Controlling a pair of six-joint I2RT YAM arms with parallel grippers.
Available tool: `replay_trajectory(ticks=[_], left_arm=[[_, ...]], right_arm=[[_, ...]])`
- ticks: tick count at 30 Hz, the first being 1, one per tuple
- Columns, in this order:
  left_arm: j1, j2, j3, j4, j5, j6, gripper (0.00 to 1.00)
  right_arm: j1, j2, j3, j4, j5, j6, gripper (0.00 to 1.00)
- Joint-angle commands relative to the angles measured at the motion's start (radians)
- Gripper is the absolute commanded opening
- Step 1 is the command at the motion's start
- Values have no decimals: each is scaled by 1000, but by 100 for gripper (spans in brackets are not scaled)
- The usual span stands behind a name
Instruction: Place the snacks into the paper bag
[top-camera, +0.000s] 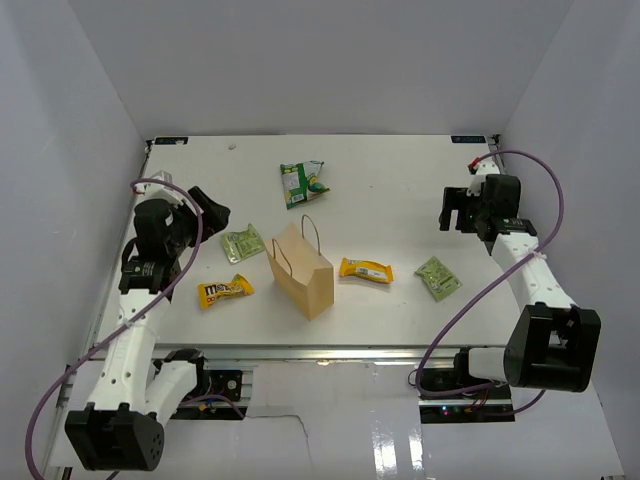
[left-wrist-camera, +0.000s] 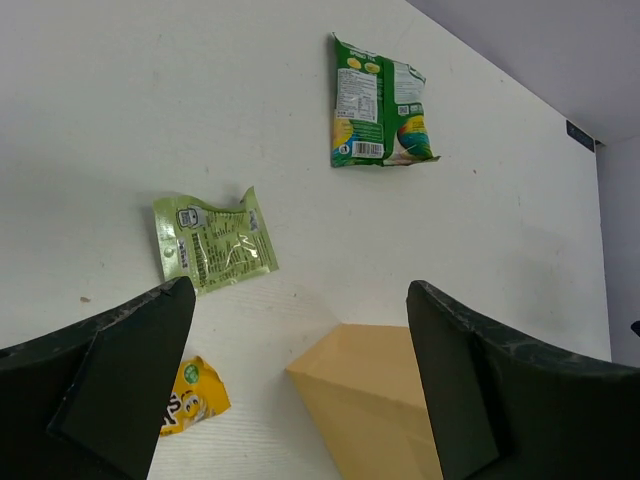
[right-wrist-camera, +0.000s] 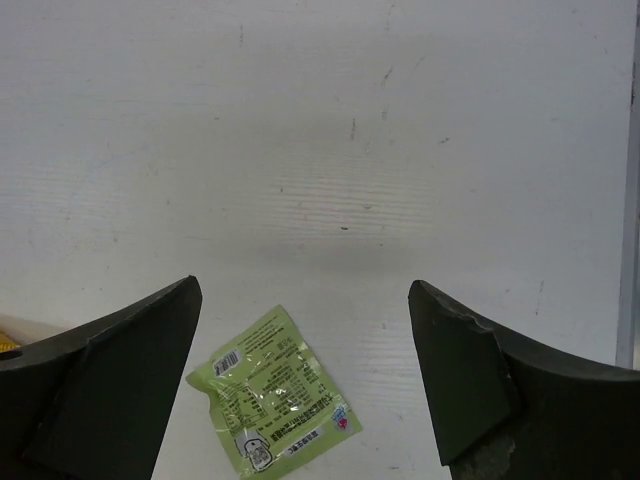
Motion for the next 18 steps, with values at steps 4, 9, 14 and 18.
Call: replay_trajectory(ticks=[4,9,14,18], left_arm=[[-1,-161,-26,-104,-14,-35,98],[-1,-201,-24,-178,-16,-60,98],[-1,-221,-44,-194,9,-86,98],[-1,-229,-47,-215,9,-95,98]], right_arm=[[5,33,113,-122,-292,-352,90],[22,116,168,-293,-383,-541,90],[8,179,156,-352,-497,-479,90],[-3,272,156,-312,-515,-319,84]])
